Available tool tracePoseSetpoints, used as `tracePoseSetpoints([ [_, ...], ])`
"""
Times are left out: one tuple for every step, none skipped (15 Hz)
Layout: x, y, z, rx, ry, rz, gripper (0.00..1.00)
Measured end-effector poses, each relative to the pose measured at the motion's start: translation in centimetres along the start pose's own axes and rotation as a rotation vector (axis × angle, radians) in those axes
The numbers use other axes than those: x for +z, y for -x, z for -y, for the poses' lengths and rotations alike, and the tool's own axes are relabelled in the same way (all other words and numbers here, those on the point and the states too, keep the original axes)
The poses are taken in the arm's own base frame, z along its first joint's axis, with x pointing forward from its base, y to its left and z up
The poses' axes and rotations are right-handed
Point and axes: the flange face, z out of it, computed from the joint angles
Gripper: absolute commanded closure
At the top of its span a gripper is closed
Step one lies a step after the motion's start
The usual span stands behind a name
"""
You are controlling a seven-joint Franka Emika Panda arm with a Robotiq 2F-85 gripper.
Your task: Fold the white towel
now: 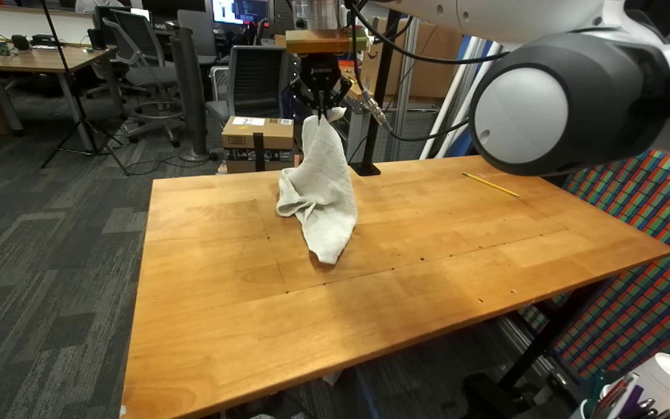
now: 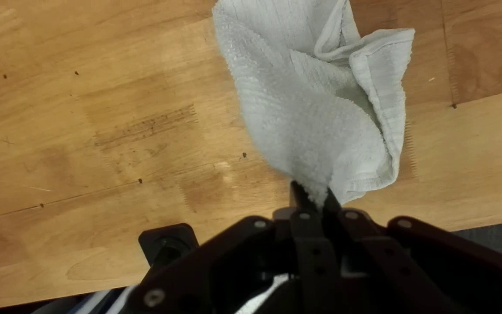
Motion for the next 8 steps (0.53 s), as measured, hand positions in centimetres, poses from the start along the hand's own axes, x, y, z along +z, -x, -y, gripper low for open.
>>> tracePoseSetpoints([
  [0.3, 0.0, -0.1, 0.003, 0.015, 0.004, 0.99],
  [0.7, 0.0, -0.1, 0.004, 0.029, 0.010, 0.99],
  [1.1, 0.0, -0.1, 0.008, 0.039, 0.018, 0.99],
  [1.6, 0.1, 0.0, 0.015, 0.046, 0.027, 0.99],
  [2.0, 0.1, 0.0, 0.028, 0.050, 0.034, 0.99],
  [2.3, 0.1, 0.1, 0.043, 0.053, 0.038, 0.98],
  [2.8, 0.1, 0.2, 0.055, 0.057, 0.042, 0.98],
  [3.2, 0.1, 0.4, 0.065, 0.060, 0.047, 0.98],
])
